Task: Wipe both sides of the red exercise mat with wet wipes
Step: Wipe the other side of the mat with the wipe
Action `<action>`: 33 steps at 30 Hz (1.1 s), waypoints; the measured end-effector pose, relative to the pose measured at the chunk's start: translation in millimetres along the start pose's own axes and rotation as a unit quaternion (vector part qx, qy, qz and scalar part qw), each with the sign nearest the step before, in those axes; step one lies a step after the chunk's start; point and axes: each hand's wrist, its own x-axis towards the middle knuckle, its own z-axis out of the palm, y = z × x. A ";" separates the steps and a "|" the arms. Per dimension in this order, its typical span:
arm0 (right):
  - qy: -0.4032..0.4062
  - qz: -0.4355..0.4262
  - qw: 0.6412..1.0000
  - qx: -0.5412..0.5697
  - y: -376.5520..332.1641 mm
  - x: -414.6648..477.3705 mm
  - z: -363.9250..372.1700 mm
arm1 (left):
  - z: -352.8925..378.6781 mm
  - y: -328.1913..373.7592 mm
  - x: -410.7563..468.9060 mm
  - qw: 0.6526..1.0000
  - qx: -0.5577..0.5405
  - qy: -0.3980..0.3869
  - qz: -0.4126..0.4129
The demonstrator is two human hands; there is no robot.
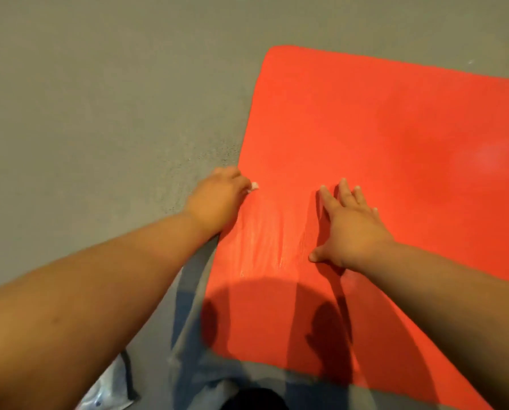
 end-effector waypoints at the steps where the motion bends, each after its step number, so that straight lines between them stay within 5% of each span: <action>1: 0.003 0.001 1.000 0.003 2.2 0.7 -2.2 | 2.6 -2.6 14.9 0.999 -0.010 0.006 -0.053; 7: 0.000 -0.015 1.000 0.020 17.0 12.4 -9.6 | 9.7 25.3 -45.5 0.983 -0.040 0.068 -0.164; 12: -0.023 -0.024 0.999 0.014 30.3 11.9 -9.7 | -0.4 43.4 -101.0 0.991 -0.041 0.030 -0.125; 20: -0.060 0.018 0.996 0.067 34.0 27.1 -12.6 | -9.7 3.2 61.1 0.988 0.009 0.025 -0.153; 23: -0.068 0.039 0.994 0.074 24.7 33.1 -17.6 | -11.6 -1.6 82.4 0.990 0.026 0.006 -0.139; 29: -0.097 0.041 0.992 0.067 23.6 38.1 -21.3 | -16.8 24.2 -8.1 0.998 -0.018 -0.035 -0.045; 33: -0.093 0.048 0.992 0.069 22.1 41.8 -25.1 | -13.4 -4.2 31.5 0.999 0.003 -0.030 0.009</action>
